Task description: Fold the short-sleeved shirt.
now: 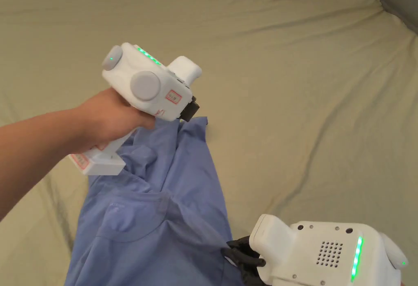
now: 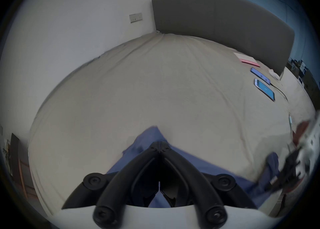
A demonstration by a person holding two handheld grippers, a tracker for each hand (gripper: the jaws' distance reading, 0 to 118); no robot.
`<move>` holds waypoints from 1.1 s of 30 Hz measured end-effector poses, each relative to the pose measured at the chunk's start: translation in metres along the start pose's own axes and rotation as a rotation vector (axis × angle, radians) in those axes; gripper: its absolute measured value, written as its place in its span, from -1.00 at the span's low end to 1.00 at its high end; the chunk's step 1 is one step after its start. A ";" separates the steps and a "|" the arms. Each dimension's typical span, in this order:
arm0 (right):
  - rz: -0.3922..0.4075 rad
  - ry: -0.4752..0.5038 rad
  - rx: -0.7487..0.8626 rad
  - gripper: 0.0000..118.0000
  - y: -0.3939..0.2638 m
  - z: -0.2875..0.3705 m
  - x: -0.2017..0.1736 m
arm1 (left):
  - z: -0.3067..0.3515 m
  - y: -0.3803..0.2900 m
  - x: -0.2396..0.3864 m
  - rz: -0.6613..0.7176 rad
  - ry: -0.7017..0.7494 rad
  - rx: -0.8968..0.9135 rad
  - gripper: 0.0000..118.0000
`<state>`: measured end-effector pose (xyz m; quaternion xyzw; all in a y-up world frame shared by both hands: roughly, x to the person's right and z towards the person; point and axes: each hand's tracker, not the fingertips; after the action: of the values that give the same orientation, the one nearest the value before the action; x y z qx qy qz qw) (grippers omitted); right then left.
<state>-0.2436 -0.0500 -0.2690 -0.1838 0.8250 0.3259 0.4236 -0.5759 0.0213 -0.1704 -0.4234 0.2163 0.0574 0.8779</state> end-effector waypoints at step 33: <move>-0.087 0.004 0.082 -0.92 -0.008 0.010 0.013 | -0.125 0.025 -0.030 0.180 -0.053 -0.357 -1.00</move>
<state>-0.2406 -0.0488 -0.2874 -0.2028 0.8298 0.2728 0.4427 -0.6519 -0.0562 -0.2442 -0.5495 0.2166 0.1841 0.7857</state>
